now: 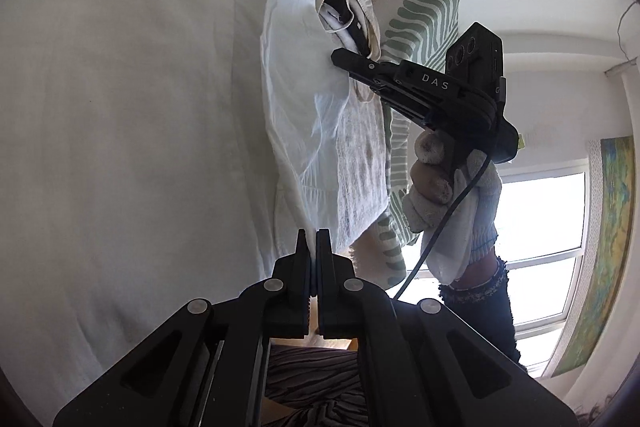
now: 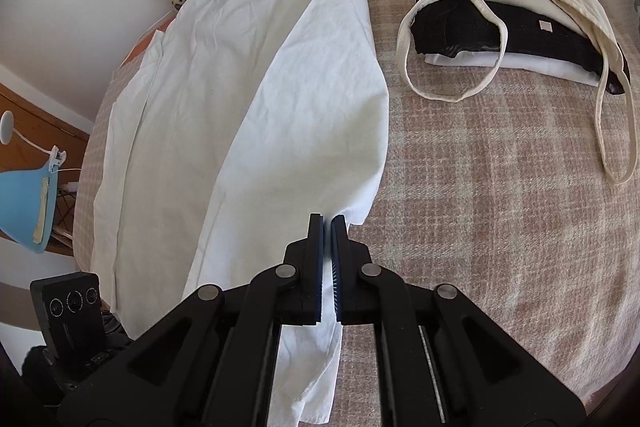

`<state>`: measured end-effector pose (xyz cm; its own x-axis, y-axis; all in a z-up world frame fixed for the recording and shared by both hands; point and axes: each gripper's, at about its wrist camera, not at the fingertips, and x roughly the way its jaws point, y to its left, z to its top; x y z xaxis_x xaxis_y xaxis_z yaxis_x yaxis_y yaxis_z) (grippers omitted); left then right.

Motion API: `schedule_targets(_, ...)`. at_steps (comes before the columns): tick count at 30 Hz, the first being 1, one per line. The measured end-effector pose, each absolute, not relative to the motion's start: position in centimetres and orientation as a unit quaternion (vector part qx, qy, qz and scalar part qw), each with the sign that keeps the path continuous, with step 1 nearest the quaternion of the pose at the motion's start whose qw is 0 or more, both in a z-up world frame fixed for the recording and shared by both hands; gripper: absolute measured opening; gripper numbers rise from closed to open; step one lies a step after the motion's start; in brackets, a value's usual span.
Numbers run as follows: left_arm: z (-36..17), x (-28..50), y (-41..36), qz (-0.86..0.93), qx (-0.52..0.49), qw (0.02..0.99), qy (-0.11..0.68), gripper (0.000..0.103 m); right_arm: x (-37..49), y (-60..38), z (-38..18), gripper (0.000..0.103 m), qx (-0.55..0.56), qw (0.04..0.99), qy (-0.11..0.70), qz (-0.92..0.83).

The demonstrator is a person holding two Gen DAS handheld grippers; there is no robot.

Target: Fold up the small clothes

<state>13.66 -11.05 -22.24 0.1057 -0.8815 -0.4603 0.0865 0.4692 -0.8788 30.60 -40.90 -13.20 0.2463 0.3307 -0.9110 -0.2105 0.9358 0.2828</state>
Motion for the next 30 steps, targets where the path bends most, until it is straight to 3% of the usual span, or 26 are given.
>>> schedule_targets(3, -21.1, 13.4, -11.6, -0.363, -0.295, 0.681, 0.563, 0.000, 30.4, -40.8, -14.1, 0.005, 0.033, 0.786, 0.595, 0.164)
schedule_targets(8, -18.0, 12.1, -11.9, -0.363, -0.191, 0.716, 0.565, 0.012, 30.3, -41.4, -14.1, 0.005, 0.041, 0.770, 0.614, 0.169)
schedule_targets(15, -14.2, 11.8, -11.8, -0.383, -0.106, 0.764, 0.509, 0.012, 30.5, -42.5, -9.3, 0.023, 0.016, 0.788, 0.591, 0.172)
schedule_targets(21, -16.7, 13.6, -16.0, -0.402, -0.073, 0.751, 0.520, 0.012, 36.5, -40.7, -6.6, 0.023, 0.017, 0.812, 0.563, 0.154)
schedule_targets(30, -21.4, 14.6, -16.4, -0.404, -0.102, 0.720, 0.555, 0.012, 48.8, -36.9, -8.5, 0.023, 0.002, 0.820, 0.560, 0.119)
